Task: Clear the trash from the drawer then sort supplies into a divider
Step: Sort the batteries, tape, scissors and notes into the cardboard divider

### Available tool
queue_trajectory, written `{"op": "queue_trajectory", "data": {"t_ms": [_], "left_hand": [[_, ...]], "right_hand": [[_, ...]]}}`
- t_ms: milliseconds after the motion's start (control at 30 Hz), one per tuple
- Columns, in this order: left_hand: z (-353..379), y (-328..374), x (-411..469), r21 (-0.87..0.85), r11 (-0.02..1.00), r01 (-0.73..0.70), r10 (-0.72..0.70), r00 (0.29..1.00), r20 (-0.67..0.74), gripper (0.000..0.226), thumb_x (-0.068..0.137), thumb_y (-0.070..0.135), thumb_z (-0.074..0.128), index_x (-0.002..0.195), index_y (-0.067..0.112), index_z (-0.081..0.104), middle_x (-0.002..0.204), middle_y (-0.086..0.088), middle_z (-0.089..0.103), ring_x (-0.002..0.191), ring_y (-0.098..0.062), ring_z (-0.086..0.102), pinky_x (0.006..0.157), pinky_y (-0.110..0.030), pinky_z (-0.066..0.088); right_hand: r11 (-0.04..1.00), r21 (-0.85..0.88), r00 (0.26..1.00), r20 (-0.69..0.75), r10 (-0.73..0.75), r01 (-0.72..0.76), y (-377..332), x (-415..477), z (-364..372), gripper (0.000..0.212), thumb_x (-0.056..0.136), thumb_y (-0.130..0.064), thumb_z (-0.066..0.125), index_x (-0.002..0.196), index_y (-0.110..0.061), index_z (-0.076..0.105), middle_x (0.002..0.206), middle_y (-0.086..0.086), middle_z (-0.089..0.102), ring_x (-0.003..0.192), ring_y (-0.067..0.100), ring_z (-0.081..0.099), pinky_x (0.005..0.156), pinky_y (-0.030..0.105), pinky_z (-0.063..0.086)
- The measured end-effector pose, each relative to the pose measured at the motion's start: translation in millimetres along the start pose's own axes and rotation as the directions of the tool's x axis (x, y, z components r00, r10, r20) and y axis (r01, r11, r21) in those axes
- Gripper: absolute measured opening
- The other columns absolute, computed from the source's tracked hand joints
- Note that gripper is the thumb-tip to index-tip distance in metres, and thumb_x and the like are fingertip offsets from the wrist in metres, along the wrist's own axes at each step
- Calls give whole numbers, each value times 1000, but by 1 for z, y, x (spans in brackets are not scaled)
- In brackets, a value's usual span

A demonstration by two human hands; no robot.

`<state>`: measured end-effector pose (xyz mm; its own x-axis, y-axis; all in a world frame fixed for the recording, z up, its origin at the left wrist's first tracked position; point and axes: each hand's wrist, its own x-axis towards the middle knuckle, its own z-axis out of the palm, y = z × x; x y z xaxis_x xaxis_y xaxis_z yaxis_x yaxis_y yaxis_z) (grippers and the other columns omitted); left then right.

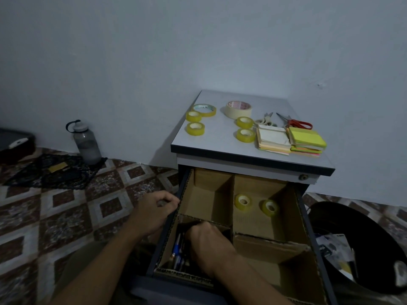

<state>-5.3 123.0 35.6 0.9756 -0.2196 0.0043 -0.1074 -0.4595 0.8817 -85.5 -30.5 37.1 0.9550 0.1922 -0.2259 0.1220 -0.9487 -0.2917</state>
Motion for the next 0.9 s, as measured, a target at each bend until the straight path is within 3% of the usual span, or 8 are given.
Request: {"op": "queue_trajectory", "data": {"t_ms": [267, 400, 600, 733, 900], "left_hand": [[0, 3, -5, -2, 1000, 12, -12, 1000, -7, 12, 92, 17, 67, 87, 25, 74, 76, 15, 64, 71, -3, 56, 65, -26, 43], [-2, 6, -7, 31, 999, 17, -17, 1000, 10, 12, 93, 17, 66, 90, 25, 74, 84, 12, 67, 74, -2, 58, 65, -24, 43], [-8, 15, -11, 101, 995, -16, 18, 1000, -20, 14, 95, 20, 63, 91, 31, 70, 89, 13, 67, 83, -2, 61, 67, -21, 44], [-16, 45, -4, 92, 990, -104, 112, 990, -83, 12, 95, 18, 62, 96, 29, 68, 93, 11, 67, 85, -1, 61, 66, -18, 44], [-29, 83, 29, 67, 963, -262, 270, 945, -184, 11, 91, 18, 68, 100, 24, 70, 88, 9, 69, 79, 1, 64, 67, -13, 50]], "right_hand": [[1000, 13, 1000, 9, 11, -11, 2, 2, 5, 13, 91, -3, 62, 103, 0, 66, 102, 19, 68, 93, 31, 67, 74, 35, 56], [999, 39, 1000, 18, -16, 15, 2, 0, -1, 11, 92, -6, 60, 101, -2, 65, 100, 19, 67, 91, 33, 66, 74, 36, 56], [969, 235, 995, -84, -52, 71, 6, -22, -34, 14, 92, -14, 55, 100, -14, 66, 99, 7, 69, 88, 22, 67, 77, 40, 59], [929, 362, 989, -144, -18, 70, 22, -34, -69, 10, 97, -22, 57, 96, -29, 65, 97, -9, 67, 88, 5, 66, 76, 28, 60], [951, 303, 931, -361, 56, 60, 53, -35, -127, 9, 96, -30, 59, 96, -38, 63, 92, -15, 65, 77, -5, 61, 61, 14, 50]]}}
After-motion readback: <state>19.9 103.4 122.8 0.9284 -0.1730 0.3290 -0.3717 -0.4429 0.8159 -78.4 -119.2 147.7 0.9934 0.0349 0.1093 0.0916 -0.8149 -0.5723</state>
